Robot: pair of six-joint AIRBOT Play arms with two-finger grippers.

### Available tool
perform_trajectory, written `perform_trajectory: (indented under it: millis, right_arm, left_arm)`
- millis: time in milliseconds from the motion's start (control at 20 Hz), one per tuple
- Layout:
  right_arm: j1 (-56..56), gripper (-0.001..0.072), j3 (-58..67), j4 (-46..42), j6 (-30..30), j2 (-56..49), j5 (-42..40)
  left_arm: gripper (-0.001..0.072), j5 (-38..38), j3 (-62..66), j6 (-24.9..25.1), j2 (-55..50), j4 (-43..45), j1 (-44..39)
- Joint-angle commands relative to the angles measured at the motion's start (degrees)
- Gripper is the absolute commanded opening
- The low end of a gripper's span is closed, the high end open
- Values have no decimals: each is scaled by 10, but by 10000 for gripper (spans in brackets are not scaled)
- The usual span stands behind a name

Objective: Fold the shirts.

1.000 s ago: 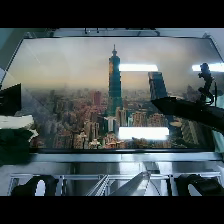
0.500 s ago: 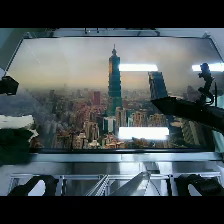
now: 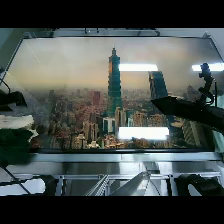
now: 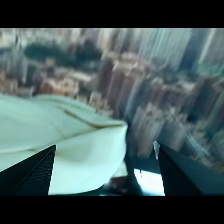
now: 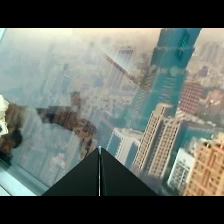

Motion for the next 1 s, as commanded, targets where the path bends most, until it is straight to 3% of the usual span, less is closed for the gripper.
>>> perform_trajectory:
  millis: [0,250,300,350,400,550,650,850,950]
  right_arm:
    - [0,20,0,0,0,0,0]
    - [0,20,0,0,0,0,0]
    - [0,20,0,0,0,0,0]
    - [0,20,0,0,0,0,0]
    - [0,20,0,0,0,0,0]
    - [0,20,0,0,0,0,0]
    - [0,20,0,0,0,0,0]
    - [0,20,0,0,0,0,0]
    - [0,20,0,0,0,0,0]
  left_arm:
    - [720,32,-52,-5,-31,50,26]
    - [713,-23,-118,-4,-31,73,18]
    - [544,-31,-121,-5,-31,73,12]
    - [131,-33,-118,-4,-31,73,6]
    - [13,-31,-109,0,-31,72,-3]
    - [17,-20,-35,9,-23,53,-60]
    - [17,-19,33,54,-12,-53,-114]
    - [18,-12,152,133,-11,-374,-244]
    - [18,-26,191,137,-12,-387,-313]
